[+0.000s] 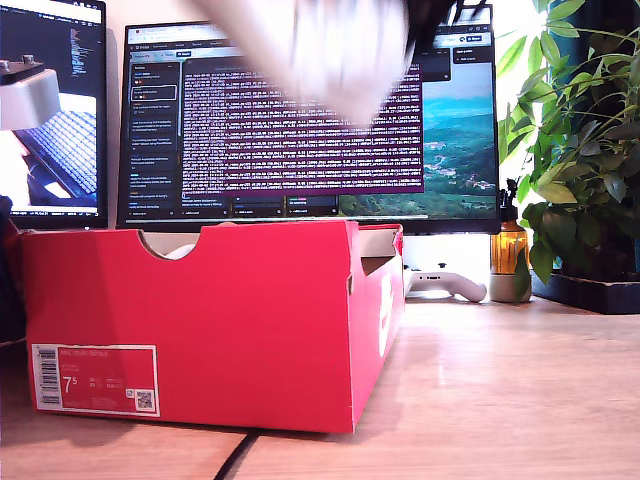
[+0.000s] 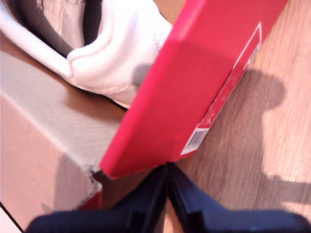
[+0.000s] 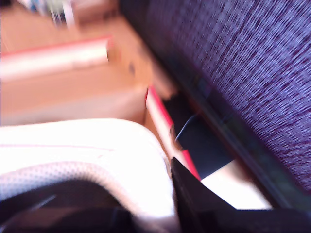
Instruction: Pack the white shoes by picking the first shoe and placing it inside the red shoebox, left side, then picking and rotating the second shoe and placing it in the shoebox
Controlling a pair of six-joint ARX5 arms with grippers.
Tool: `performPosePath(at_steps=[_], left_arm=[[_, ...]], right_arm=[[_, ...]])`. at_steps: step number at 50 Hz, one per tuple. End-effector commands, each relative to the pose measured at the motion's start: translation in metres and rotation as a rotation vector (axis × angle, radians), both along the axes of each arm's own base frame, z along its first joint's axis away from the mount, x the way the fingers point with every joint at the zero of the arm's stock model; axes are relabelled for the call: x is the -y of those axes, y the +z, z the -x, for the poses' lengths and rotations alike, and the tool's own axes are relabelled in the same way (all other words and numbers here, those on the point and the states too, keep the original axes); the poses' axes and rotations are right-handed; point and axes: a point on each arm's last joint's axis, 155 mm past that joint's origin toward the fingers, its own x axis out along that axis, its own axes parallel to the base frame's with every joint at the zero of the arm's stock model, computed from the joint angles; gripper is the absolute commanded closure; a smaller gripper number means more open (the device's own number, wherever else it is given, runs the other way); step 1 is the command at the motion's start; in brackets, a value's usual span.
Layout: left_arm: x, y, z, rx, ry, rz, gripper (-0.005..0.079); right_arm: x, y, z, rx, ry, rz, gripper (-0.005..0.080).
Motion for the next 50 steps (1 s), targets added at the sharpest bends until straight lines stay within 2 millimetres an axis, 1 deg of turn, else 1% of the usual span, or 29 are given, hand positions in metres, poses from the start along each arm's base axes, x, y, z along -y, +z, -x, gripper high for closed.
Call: performPosePath(at_steps=[1,10,19,31,43,47,50], left_arm=[[0.003,0.002,-0.001,-0.001,-0.004,0.012,0.0762],[0.006,0.002,0.001,-0.007,-0.014,0.026,0.0762],[0.006,0.002,0.001,-0.007,-0.014,0.025,0.0762],[0.007,0.003,0.001,-0.006,-0.015,0.027,0.0762],[0.008,0.003,0.002,-0.011,-0.022,0.035,0.0762],[0.009,0.002,0.002,-0.013,-0.023,0.036,0.0762],[0.009,0.003,0.002,-0.012,-0.023,0.036,0.0762]], right_arm=[[-0.009,0.015,-0.001,0.049,0.017,-0.008,0.0763],[-0.01,-0.012,-0.009,0.039,0.023,0.066,0.0763],[-0.014,-0.032,-0.012,0.015,0.043,0.096,0.0763],[-0.017,-0.056,-0.015,-0.006,0.07,0.134,0.0763],[-0.022,-0.077,-0.012,-0.024,0.118,0.188,0.0763],[-0.023,-0.084,-0.016,-0.017,0.125,0.204,0.0763],[-0.022,-0.088,-0.022,-0.006,0.109,0.214,0.0763]])
